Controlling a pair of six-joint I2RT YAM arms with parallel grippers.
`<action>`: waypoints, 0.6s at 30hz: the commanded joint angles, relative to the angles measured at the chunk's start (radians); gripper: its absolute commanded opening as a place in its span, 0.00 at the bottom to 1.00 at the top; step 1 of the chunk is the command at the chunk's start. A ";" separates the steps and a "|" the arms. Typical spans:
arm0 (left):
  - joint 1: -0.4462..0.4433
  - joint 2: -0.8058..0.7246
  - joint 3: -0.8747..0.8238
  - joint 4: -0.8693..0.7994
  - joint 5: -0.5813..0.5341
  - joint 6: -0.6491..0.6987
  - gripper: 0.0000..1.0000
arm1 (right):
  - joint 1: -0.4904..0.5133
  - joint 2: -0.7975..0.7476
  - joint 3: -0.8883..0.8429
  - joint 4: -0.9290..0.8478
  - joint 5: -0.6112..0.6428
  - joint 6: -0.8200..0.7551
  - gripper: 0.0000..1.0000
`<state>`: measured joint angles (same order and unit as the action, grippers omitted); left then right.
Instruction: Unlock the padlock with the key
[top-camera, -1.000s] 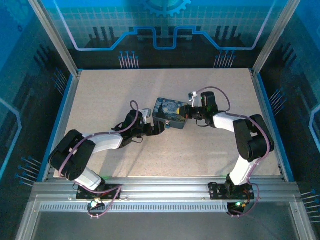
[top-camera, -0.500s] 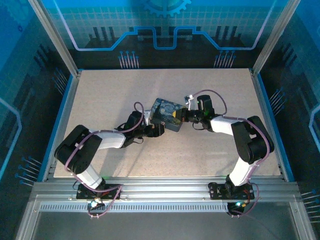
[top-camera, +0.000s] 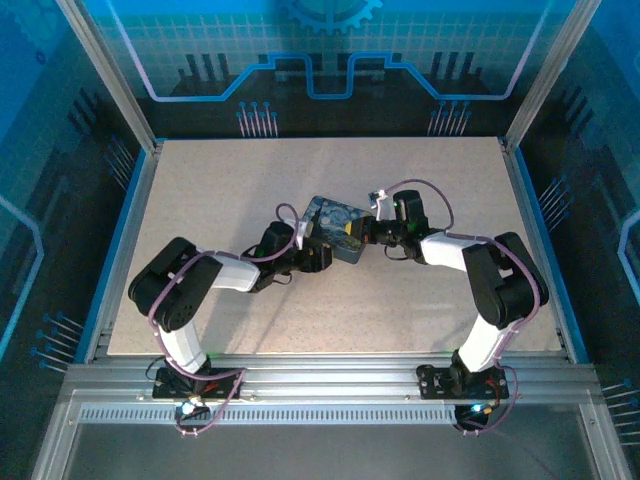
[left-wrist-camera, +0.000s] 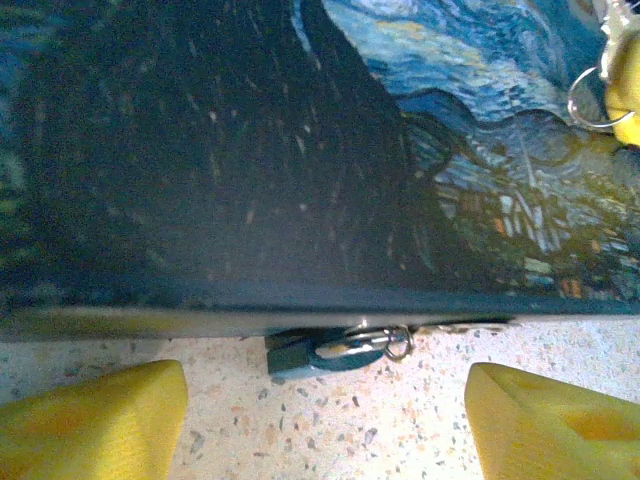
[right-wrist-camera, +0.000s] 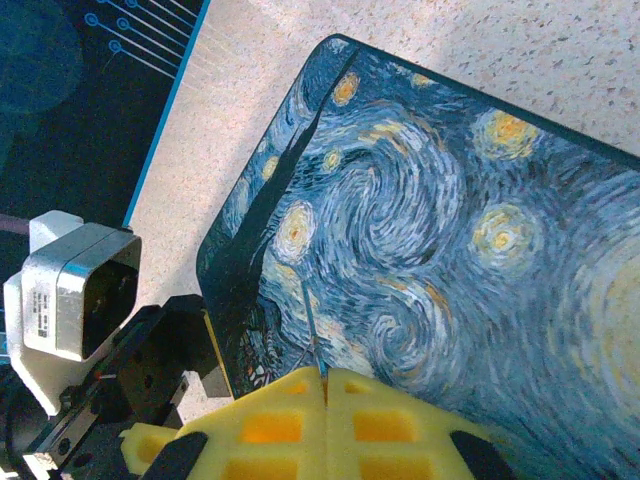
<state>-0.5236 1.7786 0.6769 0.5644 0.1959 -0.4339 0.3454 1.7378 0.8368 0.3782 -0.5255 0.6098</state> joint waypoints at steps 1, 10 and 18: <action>-0.006 0.036 0.031 0.035 -0.008 0.024 0.72 | 0.021 0.025 -0.040 -0.144 0.032 0.002 0.00; -0.038 0.071 0.055 0.026 -0.037 0.018 0.64 | 0.026 0.024 -0.044 -0.140 0.038 0.004 0.00; -0.052 0.088 0.072 0.010 -0.050 0.017 0.55 | 0.028 0.025 -0.046 -0.128 0.033 0.010 0.00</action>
<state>-0.5549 1.8347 0.7250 0.5739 0.1223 -0.4339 0.3489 1.7370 0.8368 0.3786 -0.5156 0.6098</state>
